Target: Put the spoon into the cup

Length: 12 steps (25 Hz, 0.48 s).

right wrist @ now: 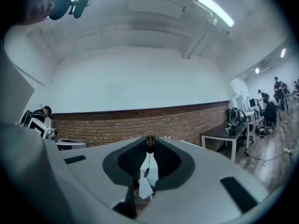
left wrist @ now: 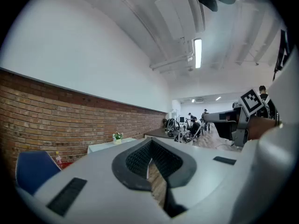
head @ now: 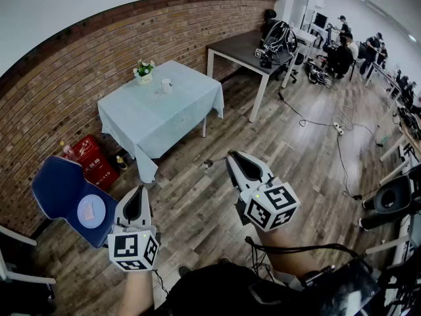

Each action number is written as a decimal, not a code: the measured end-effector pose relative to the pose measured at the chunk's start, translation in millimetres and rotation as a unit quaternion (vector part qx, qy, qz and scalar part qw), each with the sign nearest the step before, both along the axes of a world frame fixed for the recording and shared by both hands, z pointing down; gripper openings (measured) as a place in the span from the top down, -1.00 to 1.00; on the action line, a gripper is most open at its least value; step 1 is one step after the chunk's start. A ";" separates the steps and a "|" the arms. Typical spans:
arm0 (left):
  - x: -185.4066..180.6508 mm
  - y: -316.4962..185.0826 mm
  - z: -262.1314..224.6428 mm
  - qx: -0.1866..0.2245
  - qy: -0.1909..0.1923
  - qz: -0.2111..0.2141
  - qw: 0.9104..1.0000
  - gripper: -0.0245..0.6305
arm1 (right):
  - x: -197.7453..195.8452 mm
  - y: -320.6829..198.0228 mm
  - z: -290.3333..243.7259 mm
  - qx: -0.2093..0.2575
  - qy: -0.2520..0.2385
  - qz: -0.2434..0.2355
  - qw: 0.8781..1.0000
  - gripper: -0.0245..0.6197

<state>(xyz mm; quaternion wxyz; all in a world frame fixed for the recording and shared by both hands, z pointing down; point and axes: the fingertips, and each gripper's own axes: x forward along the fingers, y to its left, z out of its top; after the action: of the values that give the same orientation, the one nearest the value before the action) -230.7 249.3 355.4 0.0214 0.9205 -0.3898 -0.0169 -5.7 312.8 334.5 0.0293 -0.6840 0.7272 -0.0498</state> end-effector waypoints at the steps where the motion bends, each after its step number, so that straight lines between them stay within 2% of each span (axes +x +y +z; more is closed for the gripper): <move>1: 0.2 1.0 -0.8 0.000 0.000 0.000 1.000 0.90 | 0.2 1.2 -0.8 0.001 -0.001 0.001 1.000 0.74; 12: 1.2 2.8 1.3 -0.006 0.004 0.008 1.000 0.90 | -1.8 2.1 -2.8 0.003 0.000 0.006 1.000 0.74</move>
<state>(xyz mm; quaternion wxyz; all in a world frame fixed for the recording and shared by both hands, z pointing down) -229.5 252.1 356.7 0.0288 0.9233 -0.3825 -0.0177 -7.5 314.9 331.7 0.0319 -0.6880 0.7234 -0.0476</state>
